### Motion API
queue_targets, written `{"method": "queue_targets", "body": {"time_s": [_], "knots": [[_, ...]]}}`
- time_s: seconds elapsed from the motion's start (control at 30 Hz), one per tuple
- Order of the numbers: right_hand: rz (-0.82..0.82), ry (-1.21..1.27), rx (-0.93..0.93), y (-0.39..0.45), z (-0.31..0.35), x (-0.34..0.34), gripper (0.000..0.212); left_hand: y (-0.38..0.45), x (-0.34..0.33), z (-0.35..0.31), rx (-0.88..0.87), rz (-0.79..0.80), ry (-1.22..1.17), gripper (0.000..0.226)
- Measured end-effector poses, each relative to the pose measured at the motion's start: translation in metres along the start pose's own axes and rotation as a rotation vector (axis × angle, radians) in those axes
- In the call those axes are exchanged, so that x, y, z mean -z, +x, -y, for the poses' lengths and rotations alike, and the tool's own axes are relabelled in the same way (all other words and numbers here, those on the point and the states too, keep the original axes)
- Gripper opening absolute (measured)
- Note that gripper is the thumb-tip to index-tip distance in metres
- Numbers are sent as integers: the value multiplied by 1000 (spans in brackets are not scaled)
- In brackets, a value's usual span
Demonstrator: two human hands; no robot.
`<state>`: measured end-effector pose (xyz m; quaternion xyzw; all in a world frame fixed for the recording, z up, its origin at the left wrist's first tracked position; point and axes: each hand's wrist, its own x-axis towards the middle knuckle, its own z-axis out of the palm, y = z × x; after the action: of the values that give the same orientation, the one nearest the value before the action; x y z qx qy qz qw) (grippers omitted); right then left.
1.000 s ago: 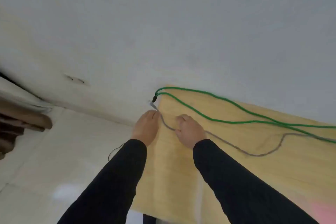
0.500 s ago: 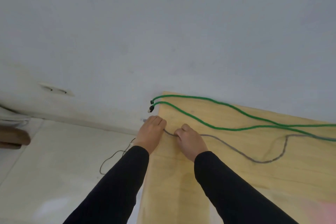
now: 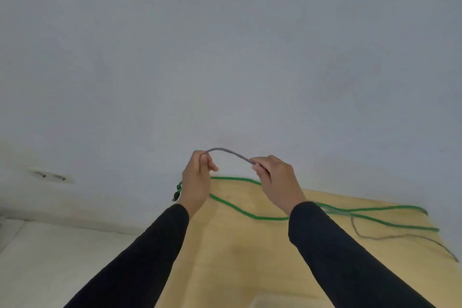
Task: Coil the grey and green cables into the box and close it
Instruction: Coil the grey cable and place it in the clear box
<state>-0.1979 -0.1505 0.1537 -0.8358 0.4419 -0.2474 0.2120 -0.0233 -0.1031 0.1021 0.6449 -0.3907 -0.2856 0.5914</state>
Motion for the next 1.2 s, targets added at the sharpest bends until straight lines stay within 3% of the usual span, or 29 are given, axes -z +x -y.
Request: {"method": "queue_targets", "body": {"time_s": [0.1,0.27,0.37,0.43,0.6,0.7,0.83,0.9,1.0,1.2], "knots": [[-74,56,-2,-10,-28,31,21,2,-22,-29,154,-73,-252,31],[-146,82,85,-20,-67,73,20,-40,-87,-76,329,151,-766,32],[-165,83,106,-28,-86,99,20,-65,-126,-109,328,269,-996,39],[-114,72,128,-37,-96,111,22,-70,-142,-132,260,260,-1102,40],[83,42,167,-65,-101,134,31,-52,-138,-180,68,63,-1042,42],[147,-38,247,-75,-87,147,30,-44,-135,-196,-37,8,-769,42],[141,-102,373,-70,-63,175,28,-55,-149,-195,-162,106,-396,37],[168,-192,447,-64,-54,189,30,-64,-158,-195,-152,154,-417,37],[186,-301,454,-58,-54,203,32,-66,-158,-209,-75,160,-656,39],[132,-272,406,-62,-57,200,30,-55,-148,-234,-43,202,-867,37]]}}
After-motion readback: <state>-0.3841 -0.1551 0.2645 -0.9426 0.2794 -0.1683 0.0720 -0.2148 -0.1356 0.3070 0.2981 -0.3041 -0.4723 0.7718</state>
